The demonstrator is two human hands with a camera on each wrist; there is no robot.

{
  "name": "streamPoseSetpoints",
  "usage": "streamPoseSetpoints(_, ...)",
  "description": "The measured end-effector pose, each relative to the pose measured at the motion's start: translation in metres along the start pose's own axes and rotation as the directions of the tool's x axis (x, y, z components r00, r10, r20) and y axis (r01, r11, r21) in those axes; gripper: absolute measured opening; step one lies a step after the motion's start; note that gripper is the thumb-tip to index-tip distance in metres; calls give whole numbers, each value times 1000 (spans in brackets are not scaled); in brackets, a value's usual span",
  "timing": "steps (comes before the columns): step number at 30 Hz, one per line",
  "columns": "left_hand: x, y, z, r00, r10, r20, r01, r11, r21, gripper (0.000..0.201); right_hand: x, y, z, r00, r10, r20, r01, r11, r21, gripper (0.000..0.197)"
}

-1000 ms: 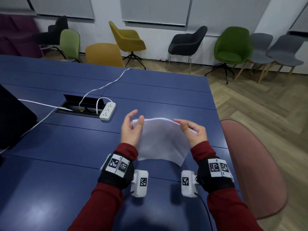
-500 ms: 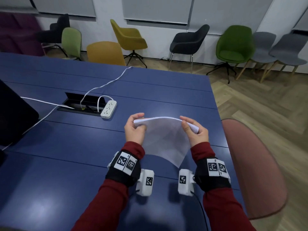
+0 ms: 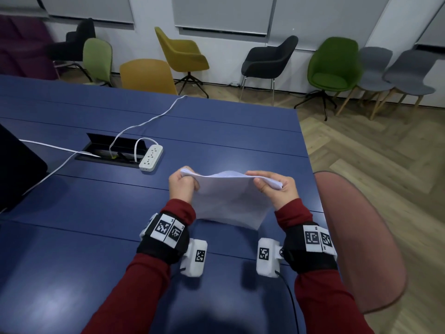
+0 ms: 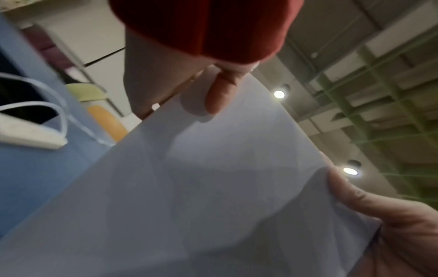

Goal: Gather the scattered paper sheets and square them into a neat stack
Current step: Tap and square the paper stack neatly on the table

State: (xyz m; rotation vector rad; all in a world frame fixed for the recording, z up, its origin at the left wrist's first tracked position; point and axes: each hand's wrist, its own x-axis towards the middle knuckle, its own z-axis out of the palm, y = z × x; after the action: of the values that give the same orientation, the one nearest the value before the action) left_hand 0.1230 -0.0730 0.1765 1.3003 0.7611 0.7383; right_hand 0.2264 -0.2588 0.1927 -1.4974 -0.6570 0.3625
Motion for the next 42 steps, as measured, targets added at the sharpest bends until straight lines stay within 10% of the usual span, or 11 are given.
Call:
streamPoseSetpoints(9,-8,-15,-10,971,-235,-34,237,954,185,25,-15,20,7,987,118,107,-115,993,-29,25)
streamPoseSetpoints(16,-5,-4,-13,1000,-23,3,23,999,-43,15,-3,-12,9,1000,5,29,-5,1000,11,20)
streamPoseSetpoints(23,12,-61,-36,968,-167,189,85,922,379,19,-3,42,10,936,350,-30,-350,920,-177,37)
streamPoseSetpoints(34,-6,-91,-45,945,-179,275,43,899,435,11,16,6,-2,950,224,-218,-229,973,1,3)
streamPoseSetpoints(42,0,-82,-26,979,-117,166,57,943,328,23,17,17,-9,932,354,-82,-363,914,-182,39)
